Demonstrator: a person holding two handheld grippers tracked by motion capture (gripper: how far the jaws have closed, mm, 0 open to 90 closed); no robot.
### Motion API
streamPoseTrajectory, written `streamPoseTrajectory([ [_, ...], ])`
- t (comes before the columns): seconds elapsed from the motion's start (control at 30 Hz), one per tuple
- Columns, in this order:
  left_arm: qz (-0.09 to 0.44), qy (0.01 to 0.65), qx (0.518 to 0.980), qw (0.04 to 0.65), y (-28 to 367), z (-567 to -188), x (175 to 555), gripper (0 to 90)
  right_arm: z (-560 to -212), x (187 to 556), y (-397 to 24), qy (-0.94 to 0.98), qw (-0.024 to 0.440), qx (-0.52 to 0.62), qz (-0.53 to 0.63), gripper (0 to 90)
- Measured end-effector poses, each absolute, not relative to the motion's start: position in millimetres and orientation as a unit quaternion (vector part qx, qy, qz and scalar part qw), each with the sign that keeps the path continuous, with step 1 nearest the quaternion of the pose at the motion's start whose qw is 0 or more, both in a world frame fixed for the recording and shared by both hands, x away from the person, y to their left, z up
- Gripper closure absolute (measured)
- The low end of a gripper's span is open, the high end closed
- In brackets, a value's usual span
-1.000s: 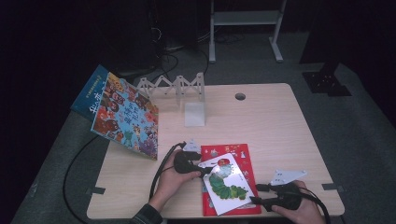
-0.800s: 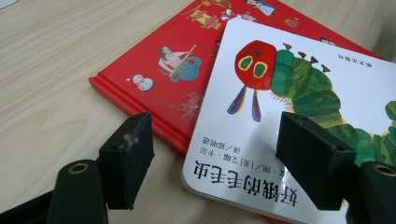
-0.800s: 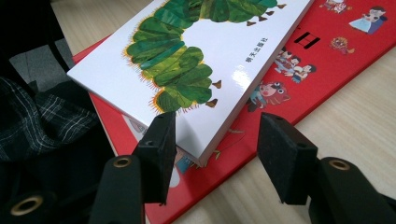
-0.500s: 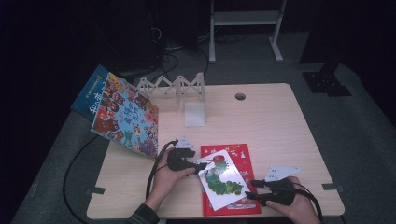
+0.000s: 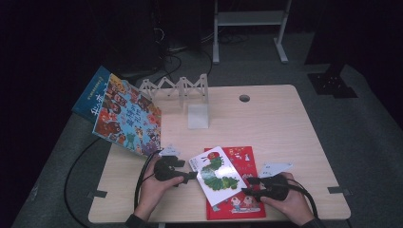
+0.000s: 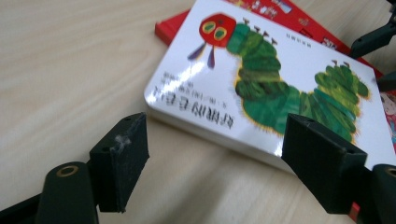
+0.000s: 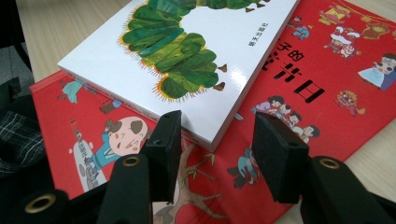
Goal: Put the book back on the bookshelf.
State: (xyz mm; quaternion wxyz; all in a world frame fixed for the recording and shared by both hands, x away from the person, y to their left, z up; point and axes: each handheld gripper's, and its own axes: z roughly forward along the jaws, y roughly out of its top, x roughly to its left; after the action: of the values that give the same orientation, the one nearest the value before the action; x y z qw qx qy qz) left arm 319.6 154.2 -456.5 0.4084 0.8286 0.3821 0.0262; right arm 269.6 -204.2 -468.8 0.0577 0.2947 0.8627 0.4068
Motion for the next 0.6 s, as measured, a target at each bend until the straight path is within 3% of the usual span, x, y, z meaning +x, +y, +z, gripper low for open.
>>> streamPoseTrajectory([
  [0.6,-0.009,0.379,0.839,0.39,141,-469,308,20.7,-469,272,-191,0.875,0.055,0.268,0.401,51.7],
])
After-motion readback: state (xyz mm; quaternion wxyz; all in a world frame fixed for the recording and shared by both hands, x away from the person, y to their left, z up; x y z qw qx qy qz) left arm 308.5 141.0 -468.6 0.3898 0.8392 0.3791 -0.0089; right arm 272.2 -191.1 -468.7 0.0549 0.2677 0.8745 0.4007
